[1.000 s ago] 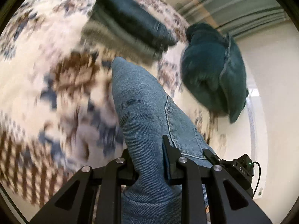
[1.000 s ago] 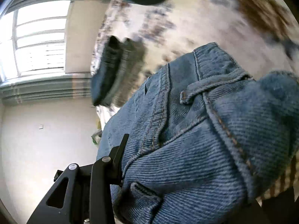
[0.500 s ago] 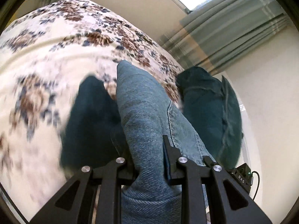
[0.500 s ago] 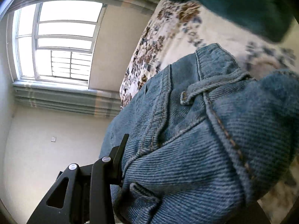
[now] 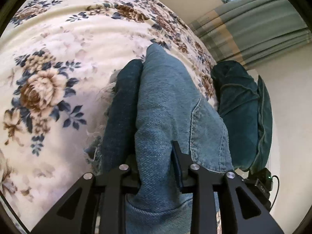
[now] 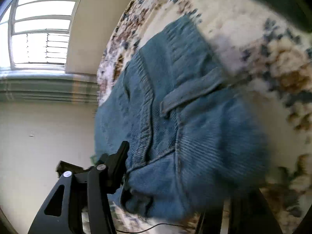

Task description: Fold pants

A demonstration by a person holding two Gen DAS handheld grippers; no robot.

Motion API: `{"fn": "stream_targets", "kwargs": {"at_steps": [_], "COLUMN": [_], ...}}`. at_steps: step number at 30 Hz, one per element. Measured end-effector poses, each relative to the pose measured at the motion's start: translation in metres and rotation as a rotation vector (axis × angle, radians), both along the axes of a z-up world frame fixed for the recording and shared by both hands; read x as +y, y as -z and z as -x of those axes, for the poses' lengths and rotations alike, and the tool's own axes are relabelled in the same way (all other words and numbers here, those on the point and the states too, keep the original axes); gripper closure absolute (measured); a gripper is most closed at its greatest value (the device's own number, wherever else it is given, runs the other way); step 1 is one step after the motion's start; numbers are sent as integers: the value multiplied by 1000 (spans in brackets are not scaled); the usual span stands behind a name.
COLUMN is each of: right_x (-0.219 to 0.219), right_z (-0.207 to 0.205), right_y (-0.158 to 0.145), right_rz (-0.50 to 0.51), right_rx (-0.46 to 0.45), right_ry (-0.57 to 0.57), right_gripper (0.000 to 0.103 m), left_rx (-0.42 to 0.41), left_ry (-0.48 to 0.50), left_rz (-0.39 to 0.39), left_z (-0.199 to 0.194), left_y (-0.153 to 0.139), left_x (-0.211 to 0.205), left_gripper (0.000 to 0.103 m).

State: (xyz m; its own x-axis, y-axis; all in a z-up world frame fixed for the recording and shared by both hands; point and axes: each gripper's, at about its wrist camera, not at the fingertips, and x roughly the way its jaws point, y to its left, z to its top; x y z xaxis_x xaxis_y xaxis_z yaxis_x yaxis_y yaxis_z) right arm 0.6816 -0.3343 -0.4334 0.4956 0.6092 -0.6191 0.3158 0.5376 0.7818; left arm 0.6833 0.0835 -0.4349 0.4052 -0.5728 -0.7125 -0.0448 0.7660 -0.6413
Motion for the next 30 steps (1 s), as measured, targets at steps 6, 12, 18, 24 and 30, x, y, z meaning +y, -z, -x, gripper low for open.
{"fn": "stream_targets", "kwargs": {"at_steps": [6,12,18,24,30], "right_x": [8,35,48,56,63], "right_z": [22,53,102,170,266], "right_y": [-32,-87,-160,-241,-340], "right_rz": [261,614,823,929,980], "right_rx": [33,24,-14,-102,-227], "right_ry": [-60,-85,-20,17,37], "right_gripper": [40,26,1,0,0], "left_rx": [-60,-102,-151,-225,-292], "left_ry": [-34,-42,-38,-34,-42], "left_rz": [-281,-526,-674,-716,-733], "left_z": [22,61,114,172,249], "left_y": [-40,-79,-125,-184,-252], "left_x": [-11,-33,-56,-79,-95], "left_gripper": [76,46,16,16,15]}}
